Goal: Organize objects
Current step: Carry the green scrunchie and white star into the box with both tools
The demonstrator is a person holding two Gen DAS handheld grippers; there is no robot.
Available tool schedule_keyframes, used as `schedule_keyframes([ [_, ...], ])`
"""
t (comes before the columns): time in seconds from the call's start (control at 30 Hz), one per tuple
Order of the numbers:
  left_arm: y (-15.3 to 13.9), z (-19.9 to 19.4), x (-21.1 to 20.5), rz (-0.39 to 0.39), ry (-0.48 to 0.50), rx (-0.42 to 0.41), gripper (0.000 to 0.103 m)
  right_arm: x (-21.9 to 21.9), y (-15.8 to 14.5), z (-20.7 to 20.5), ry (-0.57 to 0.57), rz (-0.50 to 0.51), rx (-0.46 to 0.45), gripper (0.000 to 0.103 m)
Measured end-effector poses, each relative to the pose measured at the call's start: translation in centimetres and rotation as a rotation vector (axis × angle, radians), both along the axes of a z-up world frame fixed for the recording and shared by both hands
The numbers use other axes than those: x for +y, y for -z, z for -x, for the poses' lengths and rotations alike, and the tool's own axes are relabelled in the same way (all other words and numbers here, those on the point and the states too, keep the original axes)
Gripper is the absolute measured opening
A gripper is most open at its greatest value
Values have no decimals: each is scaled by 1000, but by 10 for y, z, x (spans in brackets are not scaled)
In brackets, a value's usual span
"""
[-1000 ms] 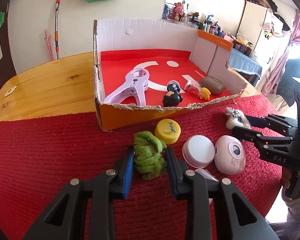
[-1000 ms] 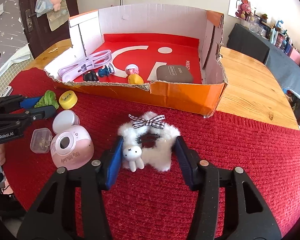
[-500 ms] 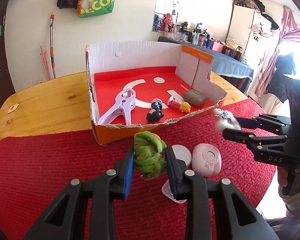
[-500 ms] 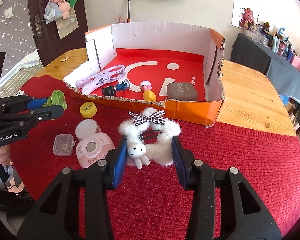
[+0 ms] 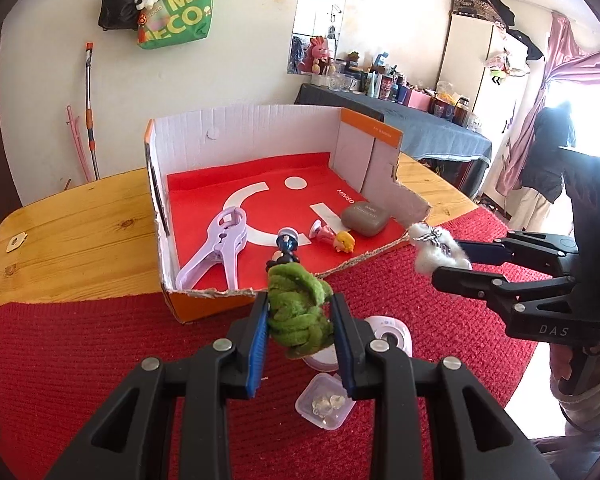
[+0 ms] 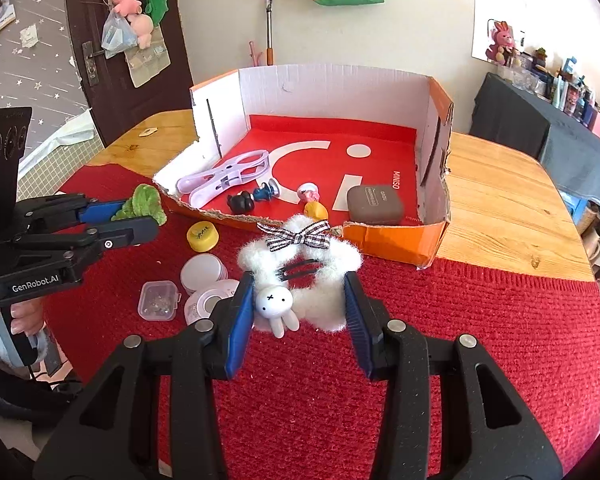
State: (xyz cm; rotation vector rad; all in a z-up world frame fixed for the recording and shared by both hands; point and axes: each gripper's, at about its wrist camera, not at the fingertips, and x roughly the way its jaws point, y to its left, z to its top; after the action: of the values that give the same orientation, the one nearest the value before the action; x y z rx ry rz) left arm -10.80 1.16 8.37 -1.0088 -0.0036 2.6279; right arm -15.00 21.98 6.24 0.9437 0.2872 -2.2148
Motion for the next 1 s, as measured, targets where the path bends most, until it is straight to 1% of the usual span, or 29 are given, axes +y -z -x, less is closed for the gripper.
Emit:
schedule_keyframes([
  [0.13,-8,15,5,-7,15,0,31,-3,-11,7,-2,0,21,41],
  [0.23,-16,31,12,-16,47,-7,31,-7,-18,21,3,12,25,41],
  [0.47,-25,84,28,6,108,-45,31,-30,-26,70,7,-29,31,41],
  [0.57,-19,109,32,22,119,-90,31,-41,-24,94,9,-67,22,41],
  [0.7,-4,139,35,39,130,-151,31,-56,-15,122,11,-129,1,41],
  [0.8,7,155,37,50,136,-194,31,-64,-5,138,13,-168,-22,41],
  [1.0,22,172,44,72,151,-238,31,-73,11,159,23,-227,-66,41],
])
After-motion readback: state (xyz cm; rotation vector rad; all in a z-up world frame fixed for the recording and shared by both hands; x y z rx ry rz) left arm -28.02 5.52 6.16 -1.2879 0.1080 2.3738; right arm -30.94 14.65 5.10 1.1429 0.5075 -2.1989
